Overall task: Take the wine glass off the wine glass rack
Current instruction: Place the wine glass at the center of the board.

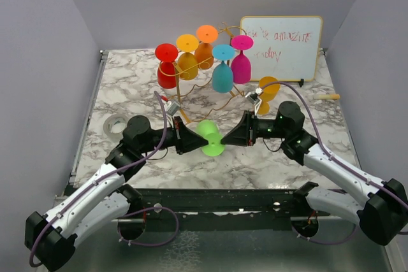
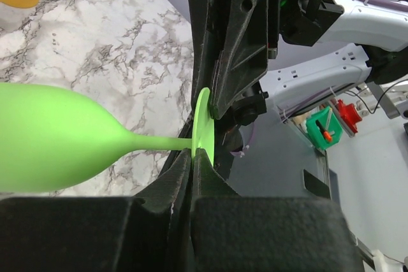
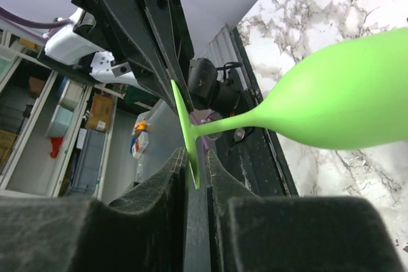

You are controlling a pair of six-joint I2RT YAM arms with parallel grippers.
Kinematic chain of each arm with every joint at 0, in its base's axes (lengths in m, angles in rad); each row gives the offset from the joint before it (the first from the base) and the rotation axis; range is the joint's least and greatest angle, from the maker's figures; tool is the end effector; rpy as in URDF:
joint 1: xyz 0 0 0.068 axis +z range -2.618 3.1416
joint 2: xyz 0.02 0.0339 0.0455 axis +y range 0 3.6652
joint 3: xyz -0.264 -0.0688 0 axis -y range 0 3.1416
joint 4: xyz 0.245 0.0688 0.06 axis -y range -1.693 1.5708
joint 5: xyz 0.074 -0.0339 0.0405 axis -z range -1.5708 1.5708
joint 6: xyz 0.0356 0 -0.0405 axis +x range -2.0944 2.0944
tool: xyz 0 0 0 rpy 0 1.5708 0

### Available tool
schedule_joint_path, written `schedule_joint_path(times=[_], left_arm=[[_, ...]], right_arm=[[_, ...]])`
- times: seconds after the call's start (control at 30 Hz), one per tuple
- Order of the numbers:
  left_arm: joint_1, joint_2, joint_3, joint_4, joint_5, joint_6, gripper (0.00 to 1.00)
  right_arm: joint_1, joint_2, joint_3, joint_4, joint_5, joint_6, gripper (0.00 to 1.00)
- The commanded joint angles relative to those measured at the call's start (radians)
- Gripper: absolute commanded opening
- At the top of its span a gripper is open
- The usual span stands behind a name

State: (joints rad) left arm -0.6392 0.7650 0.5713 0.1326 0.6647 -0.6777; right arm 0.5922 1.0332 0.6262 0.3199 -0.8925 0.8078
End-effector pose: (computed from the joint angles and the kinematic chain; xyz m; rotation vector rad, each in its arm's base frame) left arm 0.1341 -0.1270 0.3018 0.5402 1.7799 -1.5013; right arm 0.1750 0.1511 0.2900 -0.5911 1.8747 1.7217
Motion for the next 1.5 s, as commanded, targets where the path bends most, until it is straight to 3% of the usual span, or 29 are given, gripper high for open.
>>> schedule_joint_path(times=[0.0,0.17,0.33,0.47,0.57,0.67,0.73,0.83,1.0,1.2,1.47], left_arm=[[-0.005,-0.039,-0.012,0.036,-0.009,-0.007,0.00],[-0.005,-0.025,-0.046,0.121,0.003,-0.056,0.00],[-0.006,0.023,-0.073,0.172,0.002,-0.098,0.00],[-0.006,0.028,-0.075,0.181,-0.021,-0.087,0.00],[-0.006,0.024,-0.088,0.174,-0.037,-0.078,0.12],[-0.006,0.028,-0.081,0.165,-0.042,-0.081,0.40],[-0.007,0.035,-0.063,0.149,-0.028,-0.068,0.53],[-0.006,0.049,-0.010,0.017,-0.041,0.003,0.65],[-0.006,0.049,0.034,-0.107,-0.006,0.082,0.66],[-0.005,0.034,0.013,-0.025,-0.037,0.045,0.54],[-0.006,0.083,0.032,-0.027,0.002,0.066,0.53]], right_arm=[[0.010,-0.036,-0.008,-0.021,-0.042,-0.014,0.18],[0.012,-0.044,-0.016,0.003,-0.061,-0.005,0.23],[0.012,0.005,0.000,0.041,-0.030,0.022,0.02],[0.012,-0.001,0.020,0.031,-0.010,-0.021,0.01],[0.012,-0.042,0.032,-0.023,0.020,-0.089,0.01],[0.012,-0.032,0.051,-0.051,0.028,-0.114,0.01],[0.012,-0.007,0.071,-0.061,-0.006,-0.129,0.01],[0.012,0.005,0.077,-0.035,0.011,-0.091,0.01],[0.012,0.031,0.060,0.052,0.030,-0.059,0.01],[0.012,0.088,0.101,0.027,-0.020,-0.094,0.01],[0.013,0.059,0.106,0.009,0.058,-0.127,0.01]])
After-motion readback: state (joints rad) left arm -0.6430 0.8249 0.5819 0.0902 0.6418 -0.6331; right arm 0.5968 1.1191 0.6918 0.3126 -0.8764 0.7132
